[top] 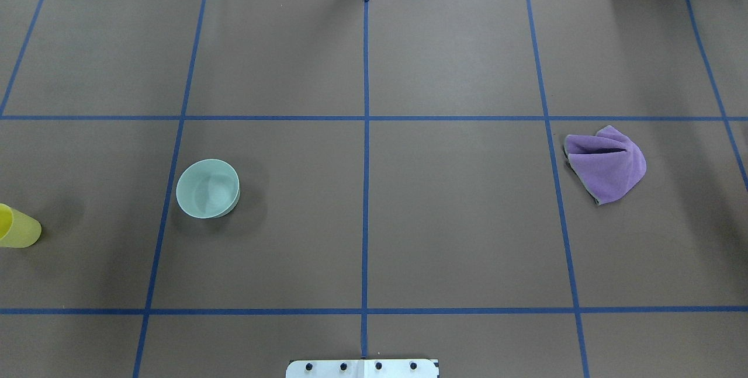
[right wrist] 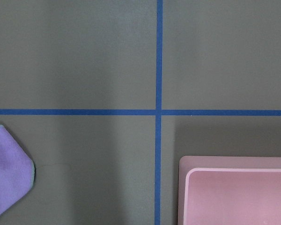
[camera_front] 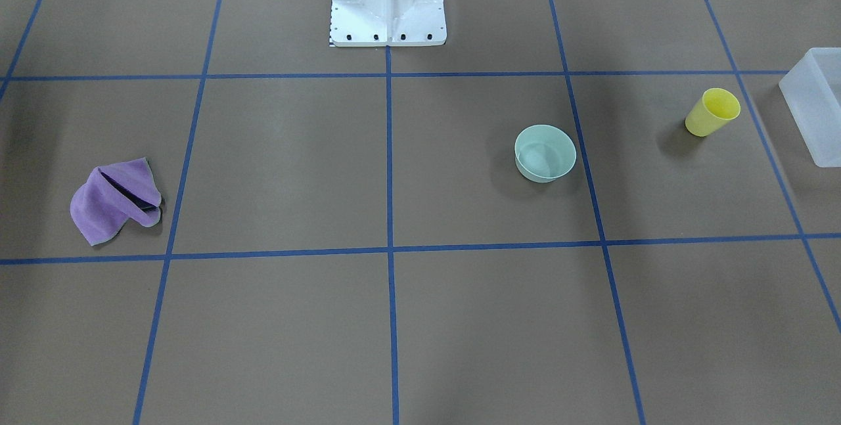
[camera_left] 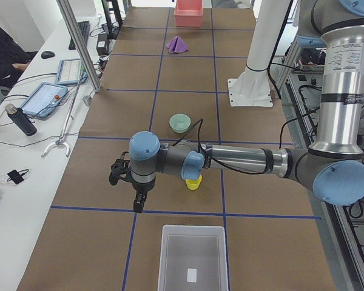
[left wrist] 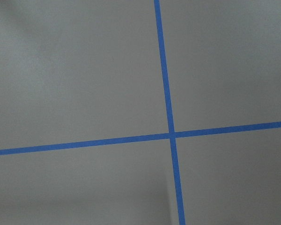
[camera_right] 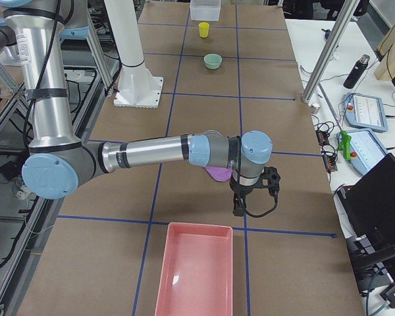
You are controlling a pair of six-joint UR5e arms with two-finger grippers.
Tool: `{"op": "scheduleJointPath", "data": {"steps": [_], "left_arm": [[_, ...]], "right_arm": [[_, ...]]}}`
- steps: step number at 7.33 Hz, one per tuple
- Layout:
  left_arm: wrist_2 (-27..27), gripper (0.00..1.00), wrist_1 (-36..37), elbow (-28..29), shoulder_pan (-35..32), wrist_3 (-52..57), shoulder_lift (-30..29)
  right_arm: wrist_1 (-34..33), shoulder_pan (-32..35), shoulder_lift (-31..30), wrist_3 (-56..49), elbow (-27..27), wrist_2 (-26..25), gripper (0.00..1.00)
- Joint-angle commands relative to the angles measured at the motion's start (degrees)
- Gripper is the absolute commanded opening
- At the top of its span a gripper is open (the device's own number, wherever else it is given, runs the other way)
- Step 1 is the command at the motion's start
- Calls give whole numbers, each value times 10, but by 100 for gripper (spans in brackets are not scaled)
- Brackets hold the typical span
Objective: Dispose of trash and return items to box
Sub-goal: 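Grasp the yellow plastic cup at the table edge with the left gripper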
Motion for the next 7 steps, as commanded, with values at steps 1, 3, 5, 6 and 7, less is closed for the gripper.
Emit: {"op": "scheduleJointPath", "data": {"steps": [1,3,5,6,7], "left_arm": [[-3,98,-51,4,0,-1,32],[-3,98,-56,-3,0,-4,37],[-22,98,-53,-4,1,-10,38],[-21,98,-50,-8,5,-11,30],[-19,98,-48,-8,6,-12,13]], "right_arm": [[0,0,1,2,2,1,100],[0,0,1,2,3,1,100],[0,0,2,2,3,1,100],[0,0,2,2,4,2,100],[0,0,2,2,4,2,100]]}}
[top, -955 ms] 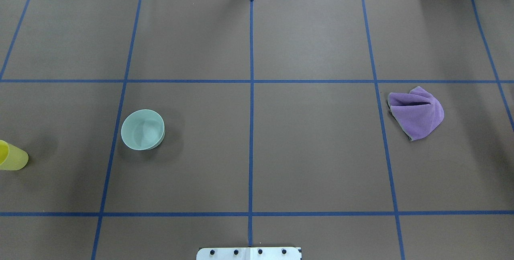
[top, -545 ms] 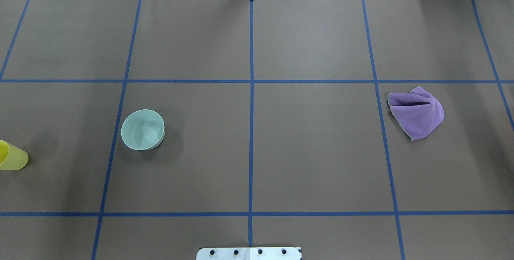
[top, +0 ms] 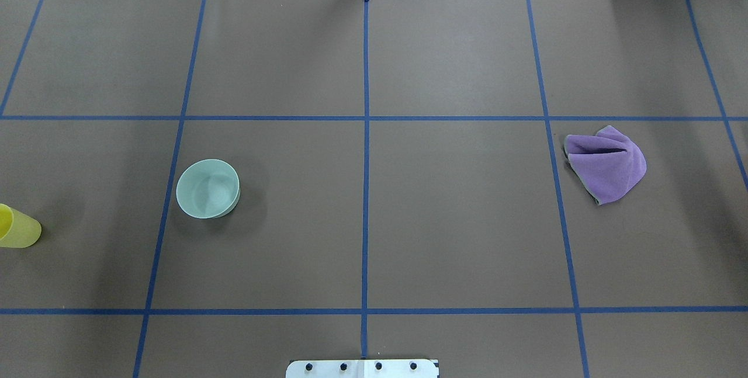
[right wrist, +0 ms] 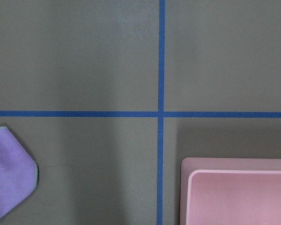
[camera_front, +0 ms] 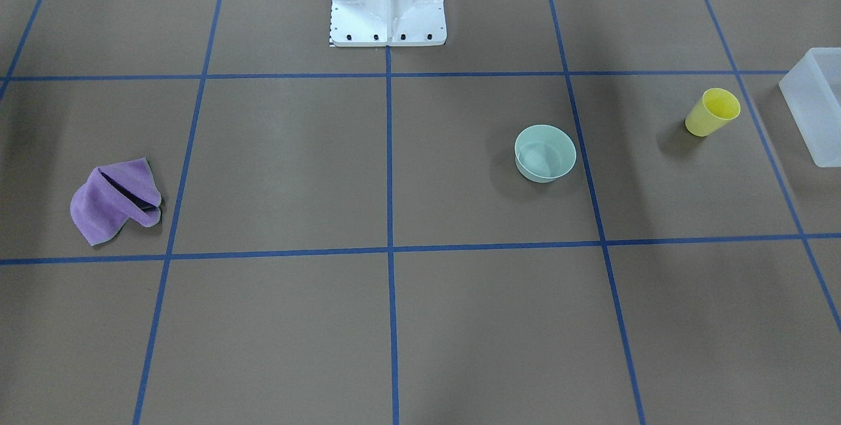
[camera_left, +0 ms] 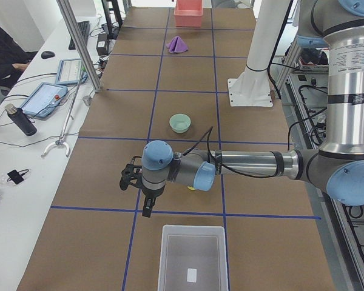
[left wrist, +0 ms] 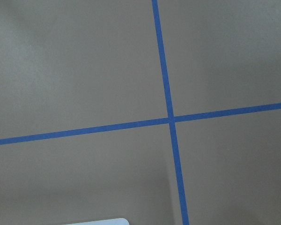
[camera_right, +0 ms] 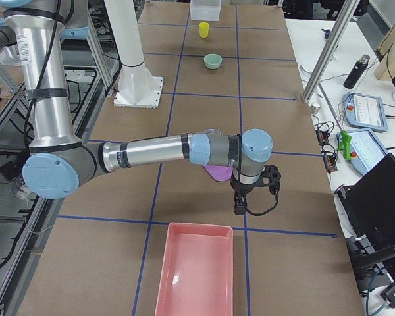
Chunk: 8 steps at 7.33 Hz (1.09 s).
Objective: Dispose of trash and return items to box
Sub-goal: 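Grasp the yellow plastic cup at the table edge with the left gripper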
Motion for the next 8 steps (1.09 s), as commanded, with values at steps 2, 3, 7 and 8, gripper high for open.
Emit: {"op": "scheduleJointPath", "data": {"steps": [2,3,7,8], "left_arm": [[-1,98,-2,2,3,-19,-15],[0,98,-2,0,4,-43,-16],[-3,97,-87,-45,114,-320,5],[-3,97,-94,-61,147,-361,12]], "right_arm": [[0,0,4,-2,6,-1,100],[0,0,4,0,12,-1,100],[0,0,4,1,15,-1,100],[0,0,4,1,16,-1,100]]}}
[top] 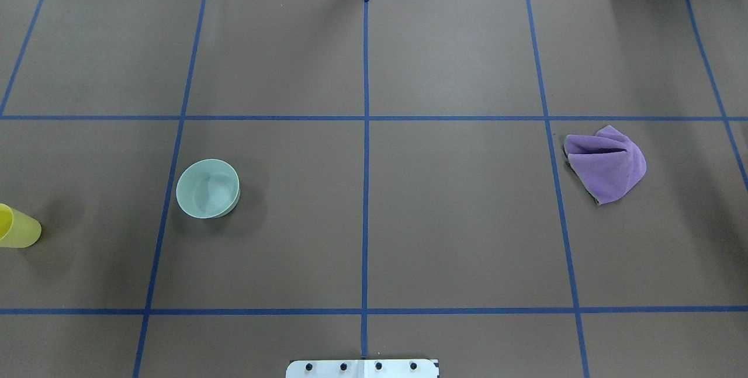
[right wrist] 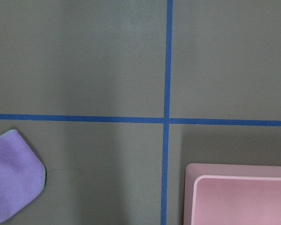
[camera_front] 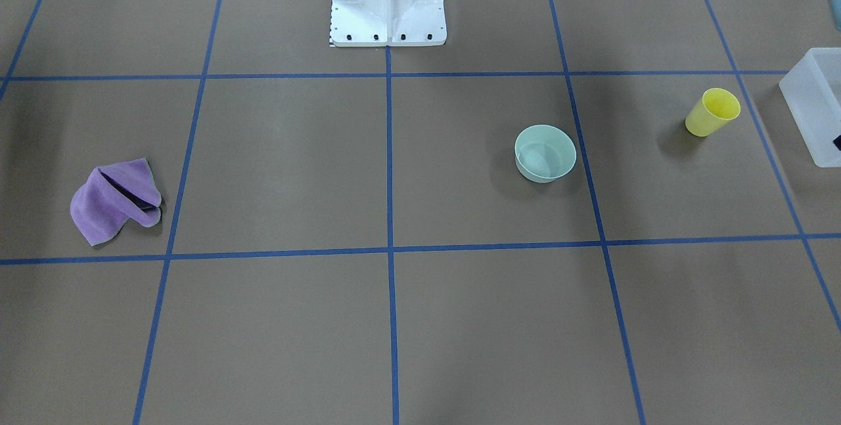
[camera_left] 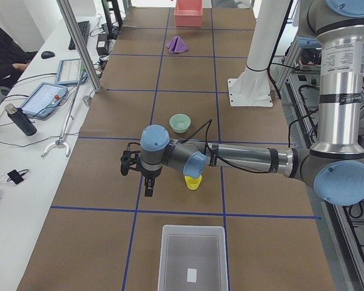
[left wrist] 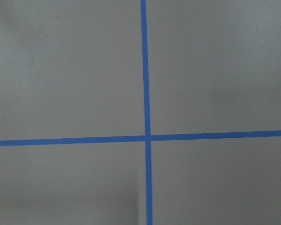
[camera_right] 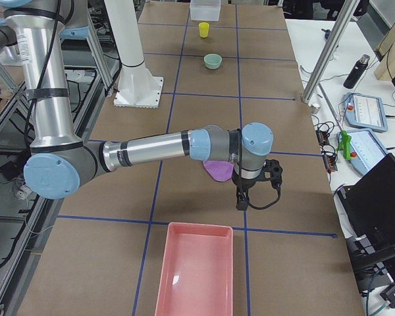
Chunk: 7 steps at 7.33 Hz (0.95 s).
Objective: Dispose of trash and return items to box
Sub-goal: 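Grasp the yellow plastic cup at the table edge with the left gripper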
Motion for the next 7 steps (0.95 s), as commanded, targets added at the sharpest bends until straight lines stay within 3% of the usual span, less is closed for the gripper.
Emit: {"op": "scheduleJointPath", "data": {"steps": [1,5,7], "left_arm": [[0,96,-44,-26,52,-83,36],[-1,96,-178,-30,122,-90,151],[-2,95,-192,-29,134,-91,169]], "right_arm": [[0,0,0,0,2,0,100],[0,0,0,0,8,2,100],[0,0,0,0,7,2,100]]}}
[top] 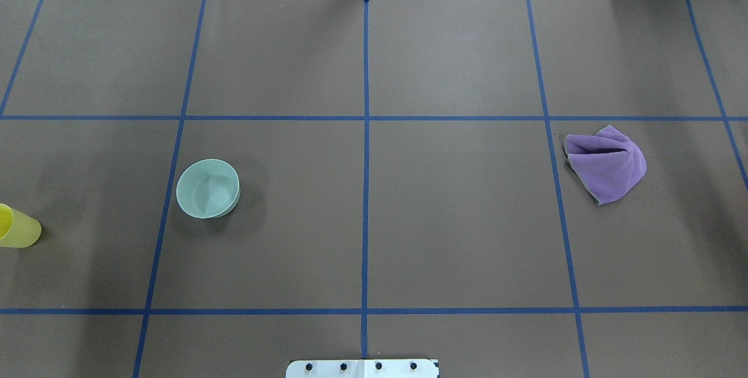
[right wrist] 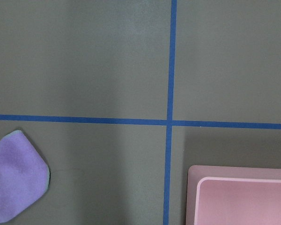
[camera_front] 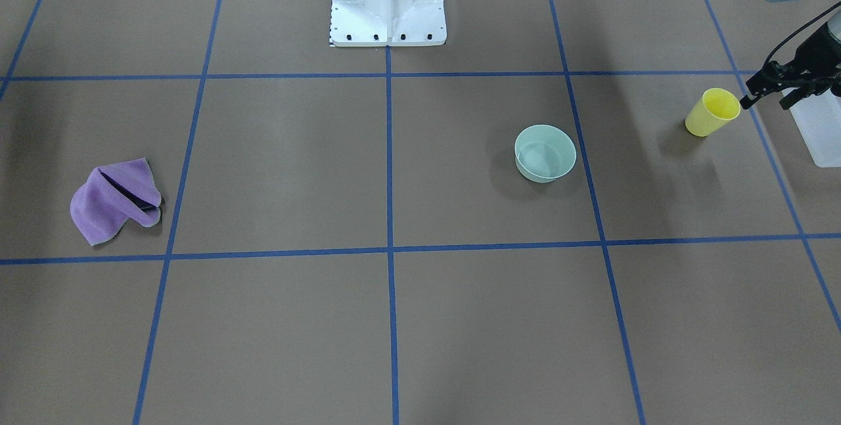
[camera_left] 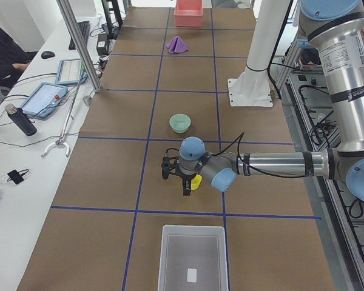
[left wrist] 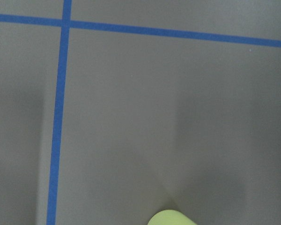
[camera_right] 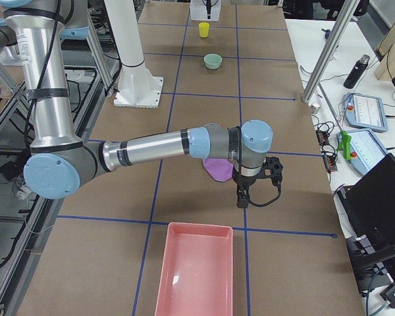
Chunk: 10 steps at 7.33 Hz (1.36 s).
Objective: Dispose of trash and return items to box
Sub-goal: 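Grasp the yellow plastic cup at the table edge with the left gripper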
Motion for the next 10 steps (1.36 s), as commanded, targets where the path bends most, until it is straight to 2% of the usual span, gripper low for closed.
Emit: {"op": "scheduleJointPath", "data": {"steps": [1,4,5,6,7,8,9,10], "left_arm": [[1,95,-12,1,21,-5,12],[1,93,-12,10,67,-31,0],[2,88,-12,21,67,-31,-7],[2,71,-12,23,67,-31,-8],[3,47,-12,23,67,-31,-8],[4,16,-12,23,67,-30,-8],[5,0,-12,24,67,-34,-9],[2,0,-11,20,66,-52,-12]], "right_arm": [[0,0,0,0,0,0,100],[-1,0,0,-1,4,2,100],[-1,0,-1,-1,4,1,100],[-1,0,-1,-1,4,0,100],[-1,0,-1,-1,3,0,100],[-1,0,-3,0,4,0,100],[-1,0,-4,-1,4,0,100],[-1,0,-4,-1,3,0,100]]}}
